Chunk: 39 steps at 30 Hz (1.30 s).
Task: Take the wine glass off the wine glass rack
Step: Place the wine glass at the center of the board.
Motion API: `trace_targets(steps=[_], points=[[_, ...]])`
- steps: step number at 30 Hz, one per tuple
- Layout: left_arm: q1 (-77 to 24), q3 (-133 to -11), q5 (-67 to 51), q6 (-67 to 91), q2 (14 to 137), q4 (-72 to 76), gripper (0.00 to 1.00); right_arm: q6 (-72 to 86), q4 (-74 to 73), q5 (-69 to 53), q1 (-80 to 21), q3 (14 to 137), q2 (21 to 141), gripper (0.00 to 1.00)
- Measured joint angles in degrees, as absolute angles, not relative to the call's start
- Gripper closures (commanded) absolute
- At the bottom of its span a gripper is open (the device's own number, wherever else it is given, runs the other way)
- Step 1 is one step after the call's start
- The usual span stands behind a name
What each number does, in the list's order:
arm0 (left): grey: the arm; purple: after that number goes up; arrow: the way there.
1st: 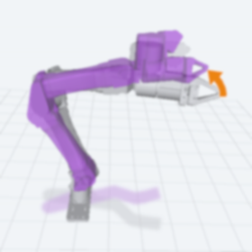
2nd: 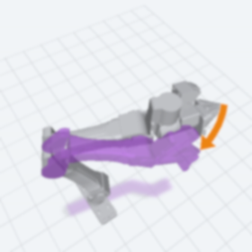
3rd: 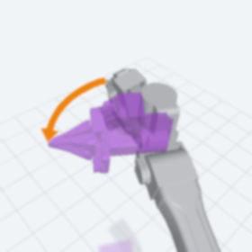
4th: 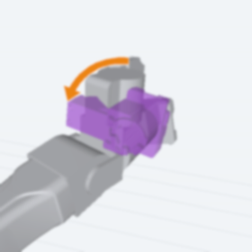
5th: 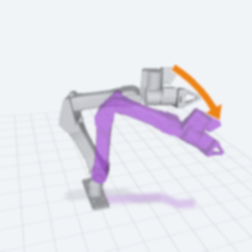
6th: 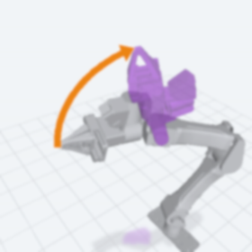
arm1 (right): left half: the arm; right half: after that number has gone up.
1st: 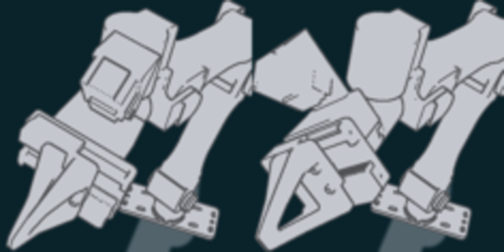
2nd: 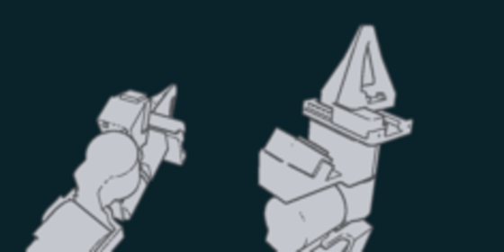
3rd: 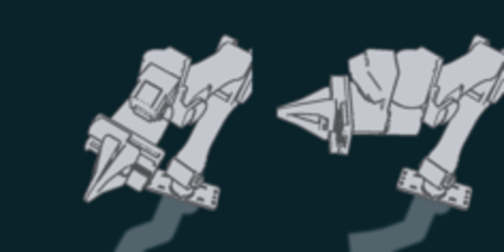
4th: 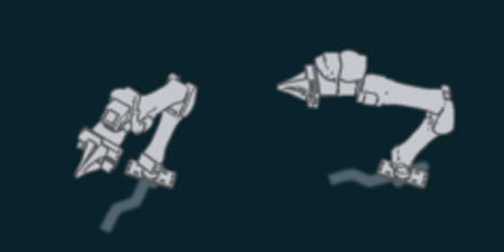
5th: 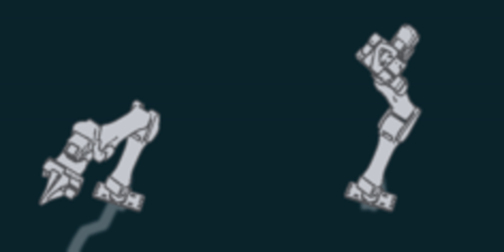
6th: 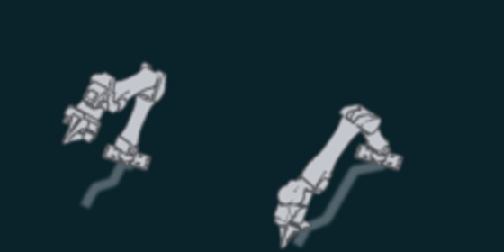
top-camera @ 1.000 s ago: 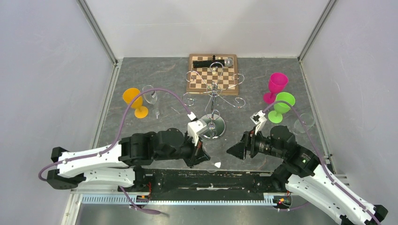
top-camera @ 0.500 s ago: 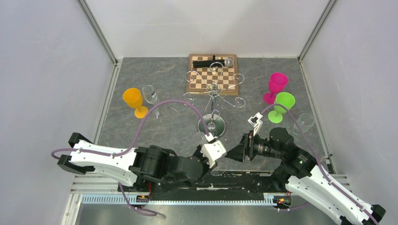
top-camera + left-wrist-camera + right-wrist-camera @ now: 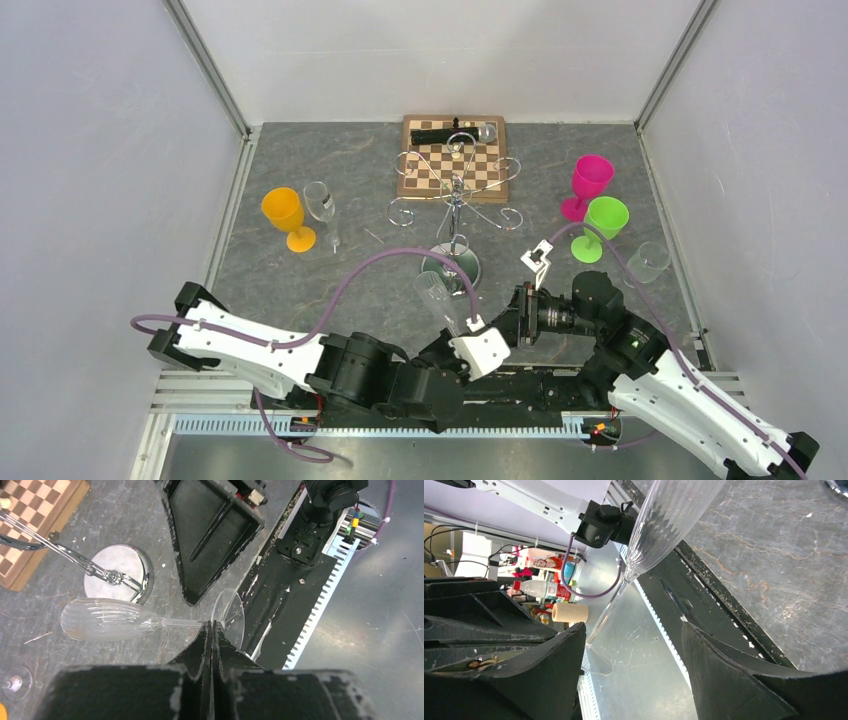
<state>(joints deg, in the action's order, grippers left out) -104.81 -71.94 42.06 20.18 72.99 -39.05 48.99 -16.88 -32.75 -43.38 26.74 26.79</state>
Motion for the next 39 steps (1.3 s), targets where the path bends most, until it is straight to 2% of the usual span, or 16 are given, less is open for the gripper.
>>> trace_targets(steps=[8,25,28,39], points=[[-106.1,-74.5,44.8,18.3,77.2,-38.9,0.98,51.9,-13.0,-35.5,-43.4,24.6,28.9,0.3],[-106.6,-75.4,47.0,14.9,79.7,-38.5,0.98,57.5,-4.4,-37.3,-45.7,20.9,30.2,0.47],[-106.7,-75.4,47.0,14.9,80.2,-38.4,0.98,58.4,-3.0,-37.0,-46.9,20.3,30.6,0.54],[-106.9,-75.4,46.3,14.8,80.7,-37.1,0.98,60.6,1.2,-35.5,-49.0,19.6,31.9,0.91]])
